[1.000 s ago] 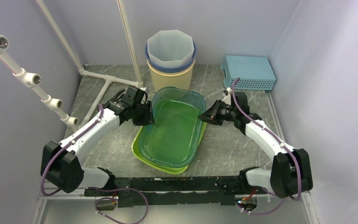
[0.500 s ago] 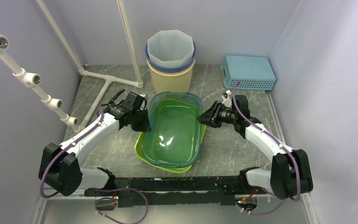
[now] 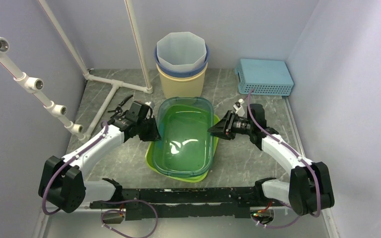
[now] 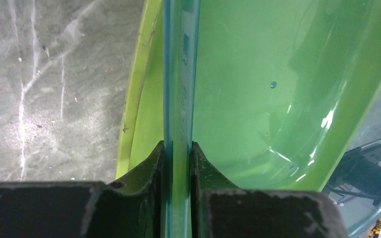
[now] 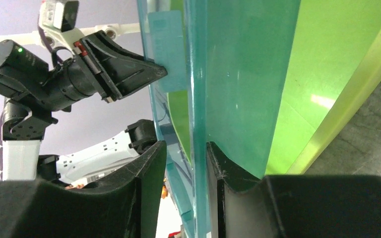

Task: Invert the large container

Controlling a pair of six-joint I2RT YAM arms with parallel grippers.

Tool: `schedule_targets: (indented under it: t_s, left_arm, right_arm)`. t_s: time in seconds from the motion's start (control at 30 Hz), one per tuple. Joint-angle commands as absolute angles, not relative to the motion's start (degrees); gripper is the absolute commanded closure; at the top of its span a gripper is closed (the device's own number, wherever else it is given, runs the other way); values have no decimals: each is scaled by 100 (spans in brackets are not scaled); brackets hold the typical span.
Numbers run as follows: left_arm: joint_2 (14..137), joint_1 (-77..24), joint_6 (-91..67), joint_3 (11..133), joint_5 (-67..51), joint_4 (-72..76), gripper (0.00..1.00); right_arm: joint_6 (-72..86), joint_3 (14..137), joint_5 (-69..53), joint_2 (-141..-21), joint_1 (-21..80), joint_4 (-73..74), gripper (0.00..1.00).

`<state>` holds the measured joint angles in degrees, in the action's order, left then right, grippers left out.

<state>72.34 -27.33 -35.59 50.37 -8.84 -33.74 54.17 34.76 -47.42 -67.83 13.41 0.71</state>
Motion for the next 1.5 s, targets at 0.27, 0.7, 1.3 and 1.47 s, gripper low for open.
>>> schedule_targets:
  t_s: [0.27,0.7,1.3,1.47]
  left_arm:
    - [6803,-2751,-2806,5271,-1793,-2456,97]
    - [6595,-2751,-2957,5594,-1077,-2976,17]
    - [6668,-2751,-3293,5589,53,-3639,6]
    - [7161,-2751,-3336,5628,-52,-3692,6]
  right_arm:
    - [5898,3792,-5273,-7028,1398,-814,96]
    - [4117,4499,-3377,-5757,1400,1307,100]
    - [1621,6587,-930,-4980,1380,3929,100]
    - [955,7175,-112,-5061,1380,4339,100]
